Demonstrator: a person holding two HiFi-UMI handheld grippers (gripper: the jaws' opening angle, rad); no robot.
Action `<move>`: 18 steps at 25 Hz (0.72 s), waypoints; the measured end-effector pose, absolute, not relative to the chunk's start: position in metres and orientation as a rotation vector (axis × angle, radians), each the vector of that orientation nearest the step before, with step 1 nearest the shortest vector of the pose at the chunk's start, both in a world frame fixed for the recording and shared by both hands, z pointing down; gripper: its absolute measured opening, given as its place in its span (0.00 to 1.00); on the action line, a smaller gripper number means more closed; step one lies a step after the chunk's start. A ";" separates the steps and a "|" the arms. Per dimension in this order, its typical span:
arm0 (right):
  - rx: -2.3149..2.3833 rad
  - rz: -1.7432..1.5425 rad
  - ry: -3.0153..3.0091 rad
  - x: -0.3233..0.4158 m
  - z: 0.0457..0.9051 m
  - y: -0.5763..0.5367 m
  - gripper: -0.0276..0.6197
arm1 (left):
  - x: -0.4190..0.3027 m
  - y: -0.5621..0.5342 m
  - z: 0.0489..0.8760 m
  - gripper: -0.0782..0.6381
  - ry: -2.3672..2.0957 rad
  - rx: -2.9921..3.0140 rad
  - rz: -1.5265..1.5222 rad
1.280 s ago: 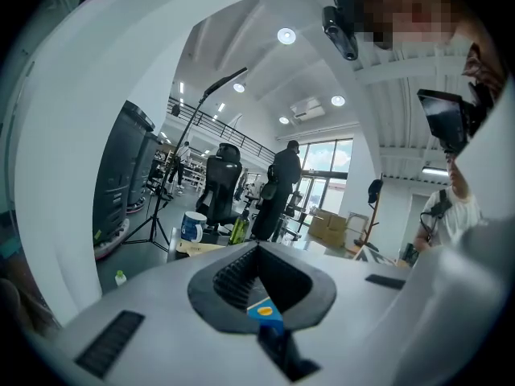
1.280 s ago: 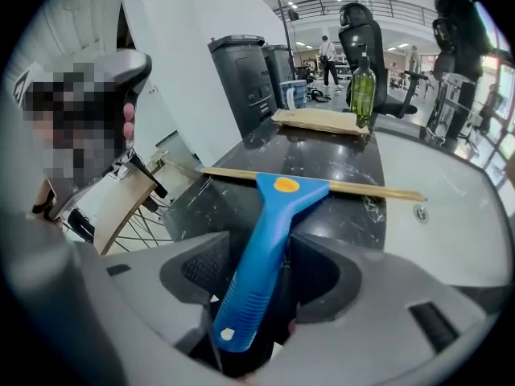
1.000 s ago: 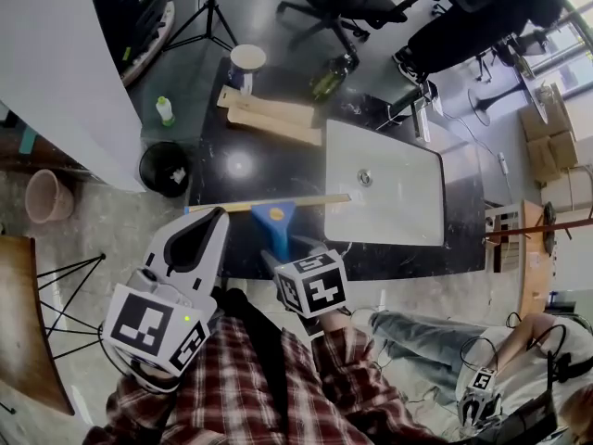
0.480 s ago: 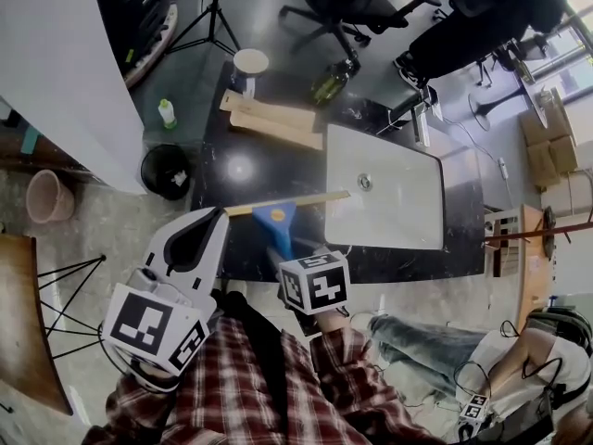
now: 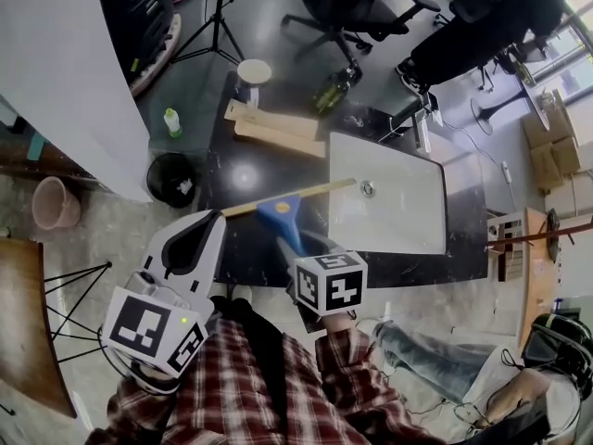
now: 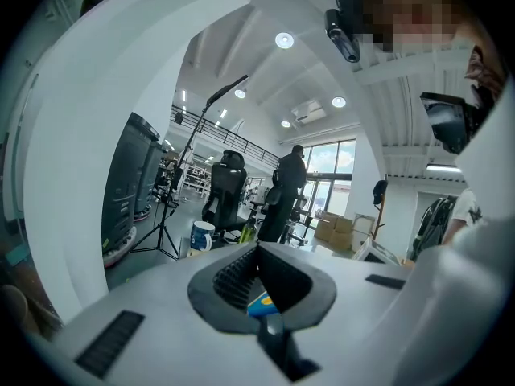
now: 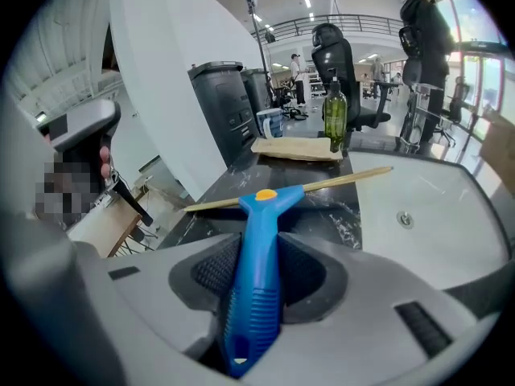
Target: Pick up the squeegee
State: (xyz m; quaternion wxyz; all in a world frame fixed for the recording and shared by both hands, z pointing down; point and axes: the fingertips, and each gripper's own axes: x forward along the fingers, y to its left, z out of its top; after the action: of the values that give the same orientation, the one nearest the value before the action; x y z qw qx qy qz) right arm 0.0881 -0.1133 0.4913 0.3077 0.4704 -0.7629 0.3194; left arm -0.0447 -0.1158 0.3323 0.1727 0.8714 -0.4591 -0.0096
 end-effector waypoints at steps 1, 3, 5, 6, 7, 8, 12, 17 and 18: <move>1.256 0.843 -2.030 0.088 0.487 -0.116 0.27 | -0.046 -0.116 0.331 0.12 -1.307 2.473 -0.028; 1.279 0.833 -2.053 0.087 0.479 -0.122 0.27 | -0.048 -0.116 0.328 0.12 -1.313 2.478 -0.029; 1.304 0.813 -2.073 0.087 0.470 -0.126 0.27 | -0.050 -0.117 0.326 0.12 -1.317 2.485 -0.031; 1.317 0.802 -2.082 0.087 0.465 -0.129 0.27 | -0.050 -0.118 0.324 0.12 -1.319 2.488 -0.032; 1.331 0.791 -2.092 0.088 0.460 -0.131 0.27 | -0.051 -0.118 0.323 0.12 -1.320 2.492 -0.033; 1.346 0.780 -2.102 0.088 0.455 -0.134 0.27 | -0.051 -0.119 0.321 0.12 -1.321 2.495 -0.033; 1.408 0.750 -2.145 0.093 0.435 -0.144 0.27 | -0.051 -0.121 0.315 0.12 -1.321 2.513 -0.037; 1.495 0.723 -2.217 0.100 0.400 -0.154 0.27 | -0.050 -0.124 0.306 0.12 -1.313 2.540 -0.044; 1.509 0.715 -2.237 0.101 0.391 -0.155 0.27 | -0.050 -0.124 0.303 0.12 -1.310 2.546 -0.048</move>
State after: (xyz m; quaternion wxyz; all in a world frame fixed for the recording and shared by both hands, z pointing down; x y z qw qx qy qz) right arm 0.1010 -0.1554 0.3912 0.1743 0.5323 -0.7891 0.2523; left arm -0.0496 -0.1239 0.3035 0.1385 0.8804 -0.4532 -0.0165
